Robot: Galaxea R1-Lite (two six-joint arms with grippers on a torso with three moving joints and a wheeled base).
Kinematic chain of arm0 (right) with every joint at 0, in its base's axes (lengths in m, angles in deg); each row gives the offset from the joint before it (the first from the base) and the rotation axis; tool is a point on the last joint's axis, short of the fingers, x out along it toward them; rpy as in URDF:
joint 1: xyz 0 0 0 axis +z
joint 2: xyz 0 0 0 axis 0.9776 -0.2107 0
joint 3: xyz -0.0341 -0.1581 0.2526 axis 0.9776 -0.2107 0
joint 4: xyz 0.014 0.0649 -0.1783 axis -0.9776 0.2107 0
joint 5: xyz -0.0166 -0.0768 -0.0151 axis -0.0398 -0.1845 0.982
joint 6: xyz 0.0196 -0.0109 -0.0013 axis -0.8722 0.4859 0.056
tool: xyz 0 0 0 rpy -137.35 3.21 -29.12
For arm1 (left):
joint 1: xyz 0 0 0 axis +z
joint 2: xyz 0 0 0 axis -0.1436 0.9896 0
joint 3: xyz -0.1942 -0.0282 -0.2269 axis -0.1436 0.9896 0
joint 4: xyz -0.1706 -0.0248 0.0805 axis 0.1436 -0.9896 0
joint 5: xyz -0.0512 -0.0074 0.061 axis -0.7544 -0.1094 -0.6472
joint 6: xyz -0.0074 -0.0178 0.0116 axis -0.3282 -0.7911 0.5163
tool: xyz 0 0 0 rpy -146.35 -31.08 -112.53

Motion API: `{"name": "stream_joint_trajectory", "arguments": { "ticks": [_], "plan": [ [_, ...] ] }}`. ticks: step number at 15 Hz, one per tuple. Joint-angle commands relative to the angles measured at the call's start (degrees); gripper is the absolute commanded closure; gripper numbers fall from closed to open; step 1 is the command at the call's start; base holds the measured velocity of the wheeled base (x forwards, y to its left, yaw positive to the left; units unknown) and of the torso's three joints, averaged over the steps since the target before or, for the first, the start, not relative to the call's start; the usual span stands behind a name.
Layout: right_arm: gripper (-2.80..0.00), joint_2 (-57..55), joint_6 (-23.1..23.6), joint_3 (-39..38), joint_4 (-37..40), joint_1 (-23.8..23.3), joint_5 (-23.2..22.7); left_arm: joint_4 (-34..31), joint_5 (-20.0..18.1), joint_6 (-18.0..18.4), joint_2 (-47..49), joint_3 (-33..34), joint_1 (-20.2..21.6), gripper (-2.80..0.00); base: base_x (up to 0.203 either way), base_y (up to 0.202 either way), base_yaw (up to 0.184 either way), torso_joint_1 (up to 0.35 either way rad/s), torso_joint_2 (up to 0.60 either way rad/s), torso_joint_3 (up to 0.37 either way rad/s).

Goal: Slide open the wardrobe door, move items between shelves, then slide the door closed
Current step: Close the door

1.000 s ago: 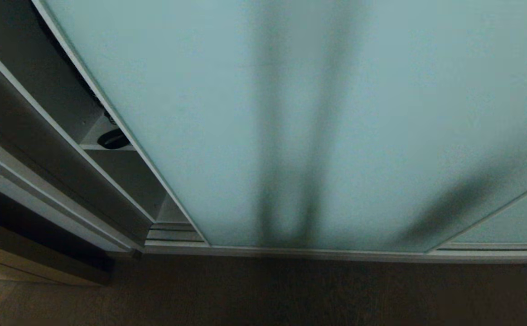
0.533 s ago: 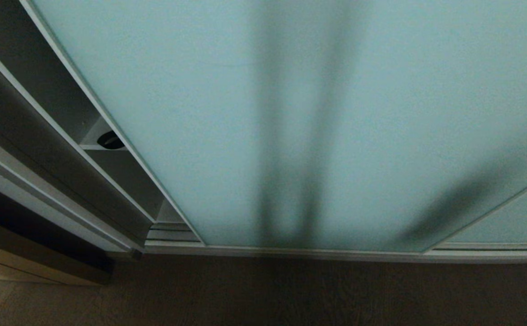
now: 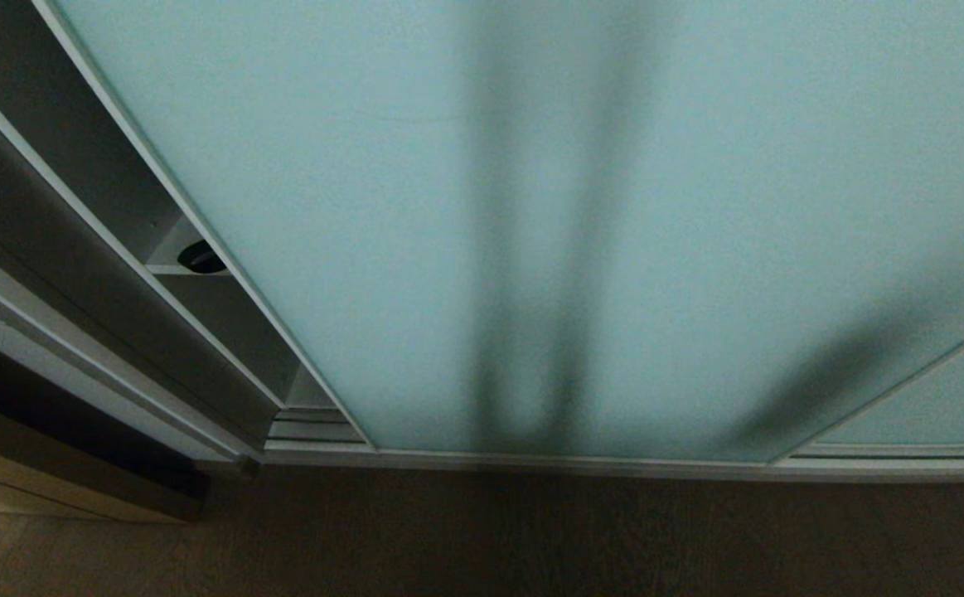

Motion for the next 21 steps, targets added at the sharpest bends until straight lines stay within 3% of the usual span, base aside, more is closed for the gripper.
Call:
{"name": "stream_joint_trajectory", "arguments": {
  "ticks": [1, 4, 7, 10, 13, 18, 21],
  "plan": [
    [0.00, -0.13, 0.00, -0.01, 0.01, 0.01, 0.03, -0.03, 0.10, 0.11, 0.09, 0.02, 0.02, 0.00, 0.000, 0.000, 0.000, 0.000, 0.00, 0.000],
    [0.00, -0.20, 0.00, -0.01, 0.01, 0.01, 0.03, -0.16, -1.83, -0.03, 0.28, -7.00, 0.04, 0.00, 0.000, 0.000, 0.000, 0.000, 0.00, 0.000],
    [0.00, -0.20, 0.00, -0.01, 0.00, 0.01, 0.01, 0.10, -8.53, -0.53, 7.55, -20.89, 0.08, 0.00, 0.000, 0.000, 0.000, 0.000, 0.00, 0.000],
    [0.00, -0.20, 0.00, -0.01, 0.01, 0.01, 0.03, 5.97, -14.13, -6.68, 21.98, -33.18, -0.04, 0.00, 0.000, 0.000, 0.000, 0.000, 0.00, 0.000],
    [0.00, -0.20, 0.00, -0.06, 0.01, 0.01, 0.03, 20.22, -18.41, -10.95, 35.13, -39.11, -0.11, 0.00, 0.000, 0.000, 0.000, 0.000, 0.00, 0.000],
    [0.00, -0.19, 0.00, -0.01, 0.01, 0.01, 0.03, 51.59, -20.72, -12.80, 52.47, -40.64, -0.17, 0.00, 0.000, 0.000, 0.000, 0.000, 0.00, 0.000],
    [0.00, -0.20, 0.00, -0.01, 0.01, 0.01, 0.00, 57.71, -20.99, -15.97, 55.70, -41.12, -2.96, 0.00, 0.000, 0.000, 0.000, 0.000, 0.00, 0.000]
  ]
}}
